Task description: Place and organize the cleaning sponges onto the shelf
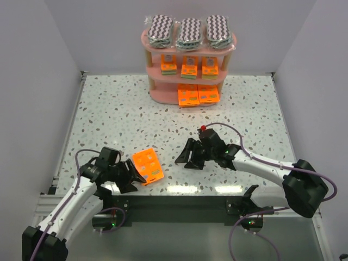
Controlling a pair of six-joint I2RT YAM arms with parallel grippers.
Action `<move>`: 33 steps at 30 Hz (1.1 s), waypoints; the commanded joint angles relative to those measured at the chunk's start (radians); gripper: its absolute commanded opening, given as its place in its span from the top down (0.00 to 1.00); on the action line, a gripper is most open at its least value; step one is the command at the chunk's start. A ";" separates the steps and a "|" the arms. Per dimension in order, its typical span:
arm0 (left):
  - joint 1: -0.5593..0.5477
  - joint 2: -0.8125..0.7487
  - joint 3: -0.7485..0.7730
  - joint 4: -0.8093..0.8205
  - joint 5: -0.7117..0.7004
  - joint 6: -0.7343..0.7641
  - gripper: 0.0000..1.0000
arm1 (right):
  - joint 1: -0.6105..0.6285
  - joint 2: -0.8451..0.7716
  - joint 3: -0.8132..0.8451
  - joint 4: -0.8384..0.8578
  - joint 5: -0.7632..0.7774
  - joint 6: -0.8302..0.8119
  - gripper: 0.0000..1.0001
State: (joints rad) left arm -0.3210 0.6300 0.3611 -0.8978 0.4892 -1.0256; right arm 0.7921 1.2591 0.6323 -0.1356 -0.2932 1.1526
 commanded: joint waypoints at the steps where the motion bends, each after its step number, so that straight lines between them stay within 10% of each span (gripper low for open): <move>1: -0.003 0.057 -0.024 0.190 -0.009 0.013 0.37 | 0.006 -0.013 -0.002 0.022 0.037 0.018 0.38; 11: -0.010 0.339 0.021 0.624 -0.061 -0.030 0.35 | 0.006 0.014 0.000 0.047 0.034 0.021 0.37; 33: -0.003 0.930 0.467 0.810 -0.155 0.150 0.40 | 0.004 0.145 0.095 0.102 0.039 -0.042 0.39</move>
State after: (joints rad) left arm -0.3275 1.4982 0.7959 -0.1722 0.3397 -0.9264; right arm 0.7921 1.4181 0.6933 -0.0498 -0.2771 1.1378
